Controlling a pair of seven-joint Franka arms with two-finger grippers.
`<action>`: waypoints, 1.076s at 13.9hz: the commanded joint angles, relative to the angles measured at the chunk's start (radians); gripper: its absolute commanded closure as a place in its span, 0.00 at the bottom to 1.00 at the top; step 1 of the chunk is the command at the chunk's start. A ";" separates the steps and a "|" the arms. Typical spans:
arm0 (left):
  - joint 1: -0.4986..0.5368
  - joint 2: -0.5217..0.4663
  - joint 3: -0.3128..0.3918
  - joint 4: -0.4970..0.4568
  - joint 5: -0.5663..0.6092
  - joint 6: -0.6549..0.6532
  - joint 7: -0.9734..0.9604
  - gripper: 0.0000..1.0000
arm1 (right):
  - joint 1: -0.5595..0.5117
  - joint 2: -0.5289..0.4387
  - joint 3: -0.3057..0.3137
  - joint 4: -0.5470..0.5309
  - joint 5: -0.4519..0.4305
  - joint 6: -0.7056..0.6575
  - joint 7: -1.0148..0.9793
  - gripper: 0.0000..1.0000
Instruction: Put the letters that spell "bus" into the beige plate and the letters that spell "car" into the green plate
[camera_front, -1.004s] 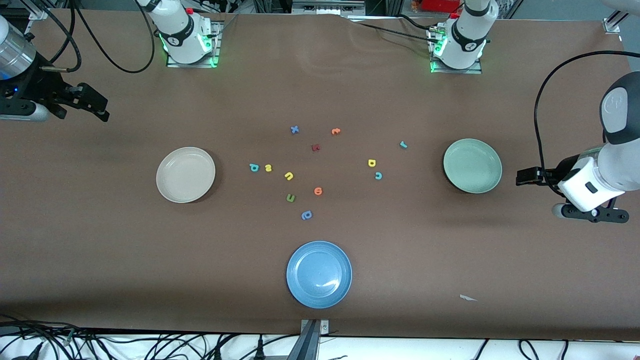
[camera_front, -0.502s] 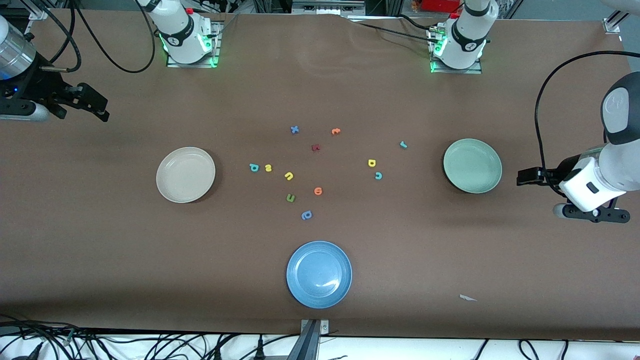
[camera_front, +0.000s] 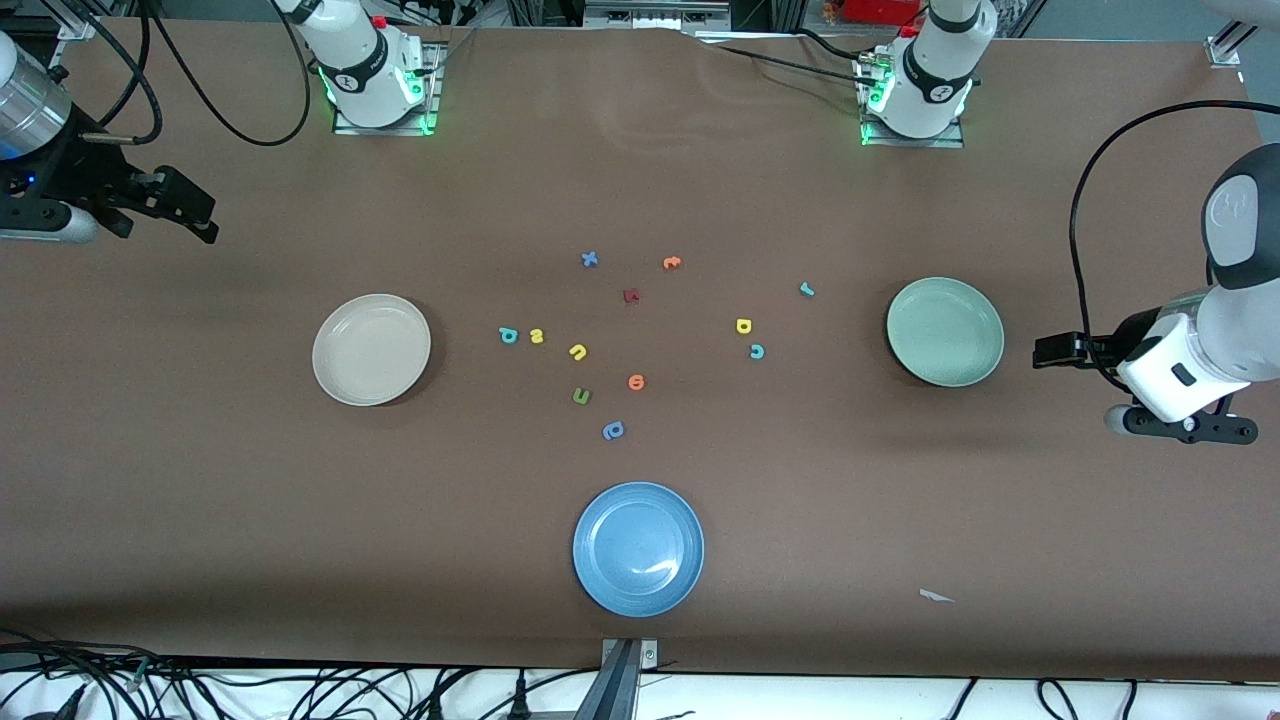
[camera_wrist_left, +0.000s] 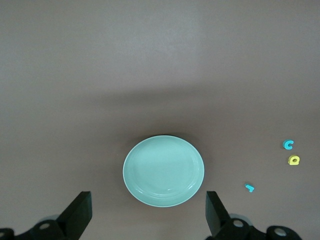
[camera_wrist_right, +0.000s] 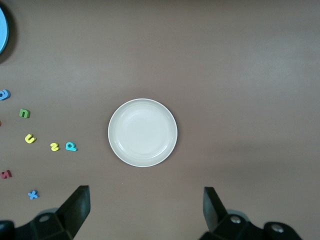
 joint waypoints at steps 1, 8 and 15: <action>-0.003 -0.011 0.004 -0.007 -0.010 -0.016 0.007 0.00 | 0.002 -0.020 -0.002 -0.011 -0.003 -0.004 0.000 0.00; 0.003 -0.011 0.005 -0.004 -0.010 -0.018 0.010 0.00 | 0.004 -0.020 -0.001 -0.011 -0.005 -0.003 0.003 0.00; 0.000 -0.021 0.005 -0.006 -0.012 -0.024 0.003 0.00 | 0.023 -0.015 0.001 -0.007 -0.014 -0.009 0.004 0.00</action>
